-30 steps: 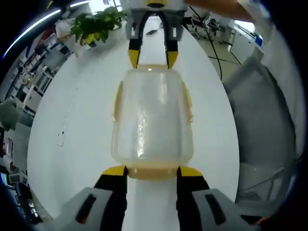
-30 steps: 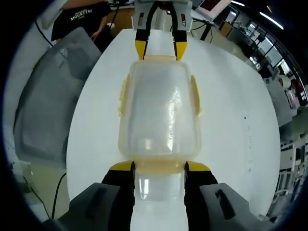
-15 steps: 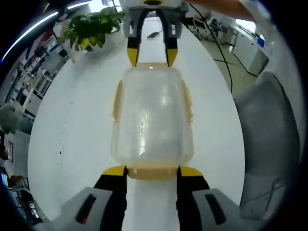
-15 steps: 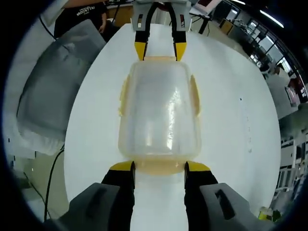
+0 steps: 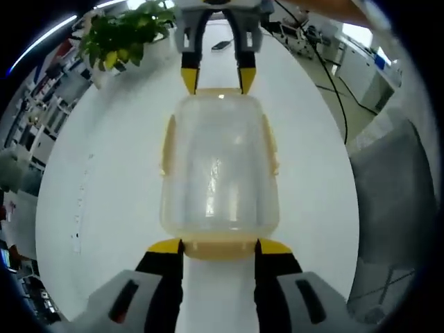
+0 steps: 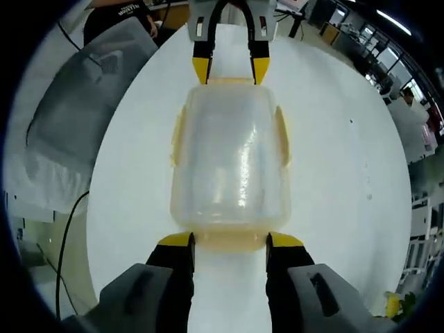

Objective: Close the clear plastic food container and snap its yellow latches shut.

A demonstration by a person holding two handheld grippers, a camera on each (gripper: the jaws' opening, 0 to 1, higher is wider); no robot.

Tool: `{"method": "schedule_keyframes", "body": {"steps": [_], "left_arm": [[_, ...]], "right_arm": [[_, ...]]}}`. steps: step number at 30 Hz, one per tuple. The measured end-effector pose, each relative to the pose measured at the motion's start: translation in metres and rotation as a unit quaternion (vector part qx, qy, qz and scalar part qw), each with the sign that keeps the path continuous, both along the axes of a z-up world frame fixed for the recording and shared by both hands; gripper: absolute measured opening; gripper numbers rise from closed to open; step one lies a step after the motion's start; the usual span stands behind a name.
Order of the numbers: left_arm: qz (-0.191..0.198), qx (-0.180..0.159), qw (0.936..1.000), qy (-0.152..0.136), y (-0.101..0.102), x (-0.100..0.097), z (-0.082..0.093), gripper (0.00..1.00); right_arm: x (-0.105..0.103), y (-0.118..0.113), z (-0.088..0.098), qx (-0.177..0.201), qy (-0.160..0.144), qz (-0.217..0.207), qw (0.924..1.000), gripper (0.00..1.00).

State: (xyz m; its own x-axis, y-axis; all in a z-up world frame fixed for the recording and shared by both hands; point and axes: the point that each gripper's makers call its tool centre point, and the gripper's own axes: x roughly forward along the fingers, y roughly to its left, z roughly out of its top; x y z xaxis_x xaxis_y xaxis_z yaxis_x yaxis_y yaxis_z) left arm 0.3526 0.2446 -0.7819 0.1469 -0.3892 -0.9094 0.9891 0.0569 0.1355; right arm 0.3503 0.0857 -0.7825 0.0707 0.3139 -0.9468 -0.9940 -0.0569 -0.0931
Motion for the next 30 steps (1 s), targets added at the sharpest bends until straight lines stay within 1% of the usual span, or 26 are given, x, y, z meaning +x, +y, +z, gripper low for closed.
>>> {"method": "schedule_keyframes", "body": {"steps": [3,4,5,7,8,10,14,19,25,30], "left_arm": [[0.005,-0.002,1.0,0.007,0.001,0.002,0.001,0.34],[0.005,0.007,0.9999,0.006,0.003,0.001,-0.001,0.34],[0.0,0.018,0.9998,0.002,0.006,0.001,-0.002,0.34],[-0.001,0.02,0.9998,0.007,0.008,-0.002,-0.001,0.34],[0.005,0.014,0.9998,0.016,0.007,-0.003,-0.001,0.34],[0.007,0.011,0.9998,0.016,0.005,-0.003,-0.001,0.34],[0.006,0.021,0.9995,0.024,0.005,-0.004,-0.006,0.34],[-0.012,0.034,0.9992,0.017,0.006,-0.003,-0.01,0.35],[-0.021,0.04,0.9989,0.01,0.005,-0.002,-0.011,0.35],[-0.023,0.037,0.999,0.01,0.006,-0.002,-0.011,0.35]], "right_arm": [[0.001,0.0,-0.002,0.003,0.005,-0.001,1.0,0.37],[0.001,0.004,0.0,0.015,0.006,0.001,0.9999,0.37],[-0.001,0.006,0.001,0.02,0.012,-0.002,0.9997,0.37],[-0.004,0.007,0.0,0.02,0.017,0.0,0.9997,0.37],[-0.004,0.007,-0.002,0.016,0.015,0.004,0.9998,0.37],[-0.002,0.005,-0.006,0.012,0.013,0.006,0.9998,0.37],[-0.001,0.005,-0.007,0.012,0.017,0.008,0.9997,0.37],[-0.001,0.005,-0.009,0.01,0.022,0.007,0.9997,0.37],[-0.001,0.003,-0.012,0.003,0.023,0.005,0.9997,0.38],[-0.001,0.002,-0.012,0.008,0.026,-0.002,0.9996,0.38]]}}
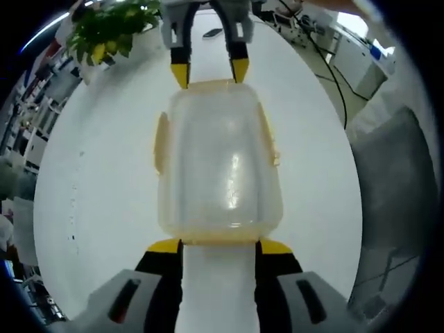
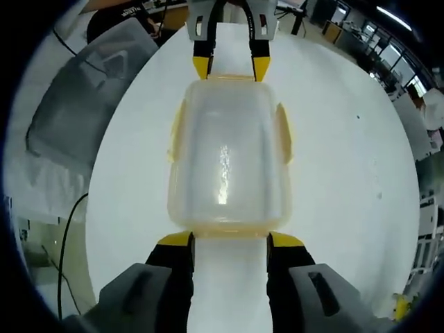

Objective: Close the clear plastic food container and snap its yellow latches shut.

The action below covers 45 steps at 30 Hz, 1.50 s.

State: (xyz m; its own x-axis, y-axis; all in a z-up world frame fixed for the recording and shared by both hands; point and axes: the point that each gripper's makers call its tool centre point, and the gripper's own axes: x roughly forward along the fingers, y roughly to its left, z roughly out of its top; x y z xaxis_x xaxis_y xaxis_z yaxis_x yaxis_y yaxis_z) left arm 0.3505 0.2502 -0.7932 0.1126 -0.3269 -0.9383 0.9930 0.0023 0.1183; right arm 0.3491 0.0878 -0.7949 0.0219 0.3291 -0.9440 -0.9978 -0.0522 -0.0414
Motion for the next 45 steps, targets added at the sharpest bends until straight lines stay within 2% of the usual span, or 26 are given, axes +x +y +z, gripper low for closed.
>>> {"method": "schedule_keyframes", "body": {"steps": [7,10,14,17,19,20,21,22,23,24,26,28,29,30,31,33,34,35,36,37,40,41,42,43,44,45], "left_arm": [[-0.005,-0.004,1.0,-0.002,0.002,0.001,-0.004,0.35],[0.034,0.009,0.9989,0.03,0.015,-0.005,-0.015,0.36],[0.072,-0.005,0.9953,0.064,0.023,-0.013,-0.024,0.38],[0.114,-0.026,0.9897,0.083,0.026,-0.015,-0.026,0.38],[0.164,-0.065,0.9772,0.118,0.022,-0.02,-0.022,0.38],[0.219,-0.111,0.9567,0.157,0.015,-0.021,-0.015,0.39],[0.246,-0.144,0.9415,0.179,0.01,-0.021,-0.01,0.44],[0.294,-0.179,0.9184,0.196,0.01,-0.016,-0.004,0.47],[0.318,-0.186,0.9055,0.21,0.013,-0.016,-0.002,0.48],[0.358,-0.188,0.8841,0.235,0.021,-0.018,0.0,0.46],[0.441,-0.194,0.8378,0.258,0.037,-0.014,0.001,0.45],[0.47,-0.217,0.8051,0.29,0.039,-0.018,0.008,0.45],[0.473,-0.233,0.79,0.312,0.039,-0.021,0.016,0.44],[0.481,-0.25,0.7798,0.313,0.039,-0.019,0.02,0.42],[0.497,-0.271,0.7628,0.312,0.038,-0.015,0.028,0.4],[0.5,-0.294,0.7485,0.321,0.032,-0.015,0.038,0.39],[0.504,-0.3,0.7395,0.331,0.029,-0.016,0.042,0.39],[0.511,-0.307,0.7269,0.341,0.023,-0.017,0.048,0.39],[0.516,-0.308,0.7207,0.345,0.02,-0.017,0.05,0.39],[0.513,-0.305,0.7276,0.338,0.019,-0.016,0.051,0.39],[0.527,-0.295,0.732,0.315,0.012,-0.009,0.051,0.39],[0.532,-0.294,0.7305,0.311,0.01,-0.008,0.051,0.39],[0.539,-0.295,0.7254,0.31,0.009,-0.006,0.052,0.39],[0.549,-0.301,0.7142,0.313,0.004,-0.003,0.054,0.39],[0.554,-0.302,0.7082,0.317,0.002,-0.001,0.054,0.39],[0.559,-0.299,0.7059,0.317,0.001,-0.001,0.053,0.39]], "right_arm": [[-0.001,-0.002,-0.012,-0.006,-0.002,-0.014,0.9999,0.39],[-0.008,-0.013,-0.026,-0.023,0.013,-0.027,0.9993,0.41],[-0.014,-0.025,-0.034,-0.02,0.031,-0.062,0.9974,0.42],[-0.017,-0.032,-0.037,-0.018,0.041,-0.09,0.9949,0.38],[-0.014,-0.038,-0.038,-0.009,0.038,-0.125,0.9914,0.36],[-0.007,-0.041,-0.038,0.001,0.027,-0.157,0.9873,0.36],[-0.008,-0.041,-0.038,0.01,0.03,-0.17,0.985,0.38],[-0.01,-0.041,-0.037,0.028,0.045,-0.188,0.9807,0.41],[-0.011,-0.042,-0.037,0.037,0.052,-0.203,0.9771,0.42],[-0.01,-0.045,-0.035,0.048,0.055,-0.222,0.9723,0.43],[-0.006,-0.054,-0.033,0.05,0.056,-0.253,0.9645,0.4],[-0.002,-0.063,-0.03,0.054,0.058,-0.294,0.9527,0.36],[0.002,-0.066,-0.027,0.065,0.059,-0.318,0.9439,0.36],[0.004,-0.068,-0.024,0.075,0.063,-0.339,0.9358,0.37],[0.008,-0.068,-0.019,0.096,0.072,-0.371,0.9209,0.38],[0.01,-0.068,-0.011,0.117,0.094,-0.406,0.9013,0.35],[0.013,-0.063,-0.003,0.144,0.114,-0.433,0.8827,0.33],[0.015,-0.057,0.005,0.17,0.128,-0.451,0.8665,0.33],[0.018,-0.049,0.015,0.203,0.151,-0.471,0.8451,0.34],[0.02,-0.045,0.022,0.221,0.163,-0.482,0.832,0.34],[0.019,-0.031,0.041,0.271,0.206,-0.501,0.7955,0.32],[0.018,-0.024,0.048,0.293,0.224,-0.511,0.7767,0.33],[0.019,-0.019,0.053,0.308,0.24,-0.522,0.758,0.34],[0.019,-0.014,0.06,0.328,0.256,-0.532,0.7372,0.35],[0.02,-0.01,0.066,0.345,0.266,-0.537,0.7225,0.35],[0.02,-0.007,0.068,0.351,0.269,-0.54,0.7162,0.35]]}}
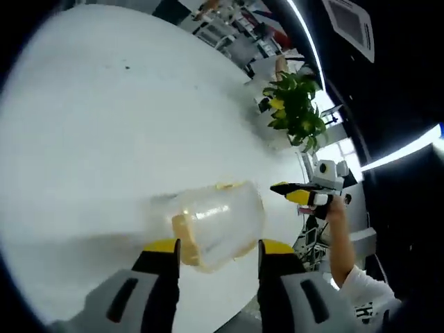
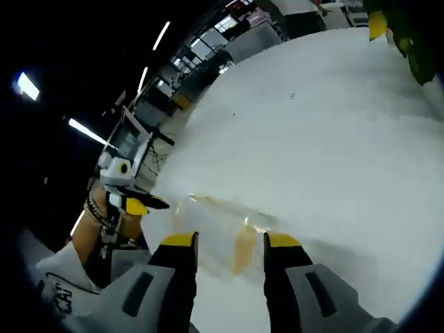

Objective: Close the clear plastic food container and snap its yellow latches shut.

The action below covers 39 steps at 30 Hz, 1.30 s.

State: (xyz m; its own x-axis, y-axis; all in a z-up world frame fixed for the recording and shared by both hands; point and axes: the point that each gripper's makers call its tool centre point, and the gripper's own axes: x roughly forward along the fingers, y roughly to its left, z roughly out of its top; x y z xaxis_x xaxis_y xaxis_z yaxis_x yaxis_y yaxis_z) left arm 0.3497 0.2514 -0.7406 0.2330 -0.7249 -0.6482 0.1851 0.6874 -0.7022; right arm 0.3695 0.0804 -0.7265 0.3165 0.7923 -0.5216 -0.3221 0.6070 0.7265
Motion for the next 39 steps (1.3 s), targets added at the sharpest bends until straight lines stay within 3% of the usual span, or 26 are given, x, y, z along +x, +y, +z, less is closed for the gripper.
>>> {"method": "schedule_keyframes", "body": {"steps": [5,8,11,20,29,33,39], "left_arm": [[0.014,0.038,0.999,0.018,0.002,0.001,-0.012,0.39],[-0.006,0.071,0.9972,0.019,0.005,-0.002,-0.02,0.43],[-0.001,0.072,0.997,0.029,0.0,-0.004,-0.026,0.45],[-0.027,0.099,0.9942,0.032,-0.012,-0.009,-0.035,0.46],[-0.043,0.111,0.9925,0.025,-0.013,-0.008,-0.037,0.38],[-0.052,0.122,0.9908,0.028,-0.012,-0.01,-0.039,0.33],[-0.078,0.15,0.9855,0.015,-0.008,-0.009,-0.044,0.27]], "right_arm": [[-0.001,0.005,-0.006,0.005,0.026,-0.023,0.9994,0.36],[-0.003,0.007,-0.017,-0.015,0.039,-0.023,0.9989,0.39],[-0.006,0.004,-0.033,-0.065,0.04,-0.011,0.997,0.4],[-0.011,0.014,-0.043,-0.078,0.06,0.018,0.995,0.4],[-0.012,0.013,-0.051,-0.098,0.057,0.044,0.9926,0.28],[-0.013,0.009,-0.061,-0.143,0.036,0.068,0.9867,0.25],[-0.016,0.013,-0.059,-0.141,0.04,0.068,0.9868,0.24]]}}
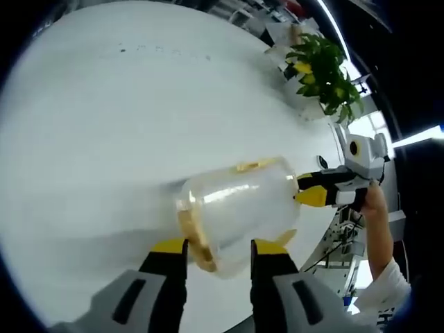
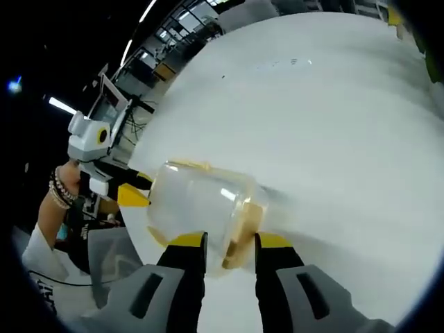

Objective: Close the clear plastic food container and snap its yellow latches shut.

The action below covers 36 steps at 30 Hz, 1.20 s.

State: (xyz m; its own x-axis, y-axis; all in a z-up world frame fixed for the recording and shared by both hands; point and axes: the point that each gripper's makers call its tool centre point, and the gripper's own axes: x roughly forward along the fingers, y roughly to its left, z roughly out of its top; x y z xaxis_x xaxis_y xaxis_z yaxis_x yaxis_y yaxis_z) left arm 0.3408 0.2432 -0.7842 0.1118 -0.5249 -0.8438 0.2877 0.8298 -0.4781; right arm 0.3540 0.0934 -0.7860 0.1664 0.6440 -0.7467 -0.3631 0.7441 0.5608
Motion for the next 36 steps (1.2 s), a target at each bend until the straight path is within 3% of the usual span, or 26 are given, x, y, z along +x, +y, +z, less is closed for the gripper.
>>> {"method": "schedule_keyframes", "body": {"steps": [3,9,13,36], "left_arm": [[-0.008,0.017,0.9998,-0.009,0.0031,0.0015,-0.0027,0.22],[-0.004,0.015,0.9999,-0.002,0.0034,0.0018,-0.0023,0.22],[-0.01,0.031,0.9994,-0.007,0.0029,0.0032,-0.0013,0.22],[-0.015,0.031,0.9994,0.005,0.0043,0.0021,-0.0021,0.18]], "right_arm": [[-0.0003,0.0008,-0.0002,0.004,0.001,-0.001,1.0,0.23],[-0.0002,0.0021,0.0001,0.002,0.001,0.0,1.0,0.23],[-0.0011,0.0052,0.0008,-0.007,0.004,0.002,1.0,0.22],[-0.0039,0.0062,0.0006,-0.015,0.017,0.004,0.9997,0.21]]}}
